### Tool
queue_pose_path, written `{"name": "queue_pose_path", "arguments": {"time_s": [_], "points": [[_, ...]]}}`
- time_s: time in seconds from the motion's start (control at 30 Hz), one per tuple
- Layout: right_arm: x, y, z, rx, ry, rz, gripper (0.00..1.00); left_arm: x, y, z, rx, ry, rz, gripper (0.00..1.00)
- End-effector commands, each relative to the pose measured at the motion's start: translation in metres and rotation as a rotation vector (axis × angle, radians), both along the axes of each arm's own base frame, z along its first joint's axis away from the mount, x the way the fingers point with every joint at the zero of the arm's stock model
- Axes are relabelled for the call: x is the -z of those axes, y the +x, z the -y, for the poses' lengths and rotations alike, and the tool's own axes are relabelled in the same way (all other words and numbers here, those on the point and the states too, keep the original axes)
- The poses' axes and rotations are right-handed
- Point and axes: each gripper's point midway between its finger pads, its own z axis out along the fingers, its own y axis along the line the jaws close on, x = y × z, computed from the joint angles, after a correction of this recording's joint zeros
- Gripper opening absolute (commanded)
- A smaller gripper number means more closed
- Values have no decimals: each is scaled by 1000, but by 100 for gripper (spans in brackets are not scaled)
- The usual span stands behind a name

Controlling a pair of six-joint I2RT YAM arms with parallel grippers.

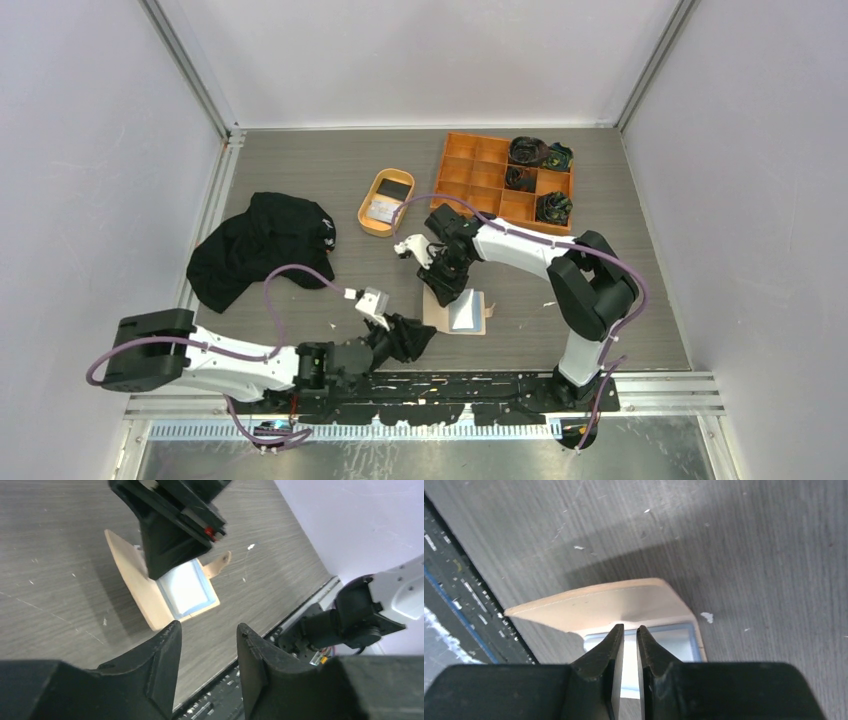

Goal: Put the credit cards into the card holder
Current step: Open the card holder at the center of the board.

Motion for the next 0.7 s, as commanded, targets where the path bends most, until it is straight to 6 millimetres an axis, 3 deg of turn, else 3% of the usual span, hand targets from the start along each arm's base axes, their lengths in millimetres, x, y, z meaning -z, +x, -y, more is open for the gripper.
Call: {"name": "queue_pose_path", "arguments": {"time_s": [0.0,0.3,0.5,0.67], "points": [[-33,-7,-8,-54,90,-4,22,-6,14,12,86,11,21,42],[-50,-1,2,-3,148,-50,22,15,37,40,113,74,4,35],[-62,23,46,163,151,-25,26,46,44,27,52,148,-38,30],[-52,33,66,259,109,-57,37,52,42,29,59,151,-53,29]]}}
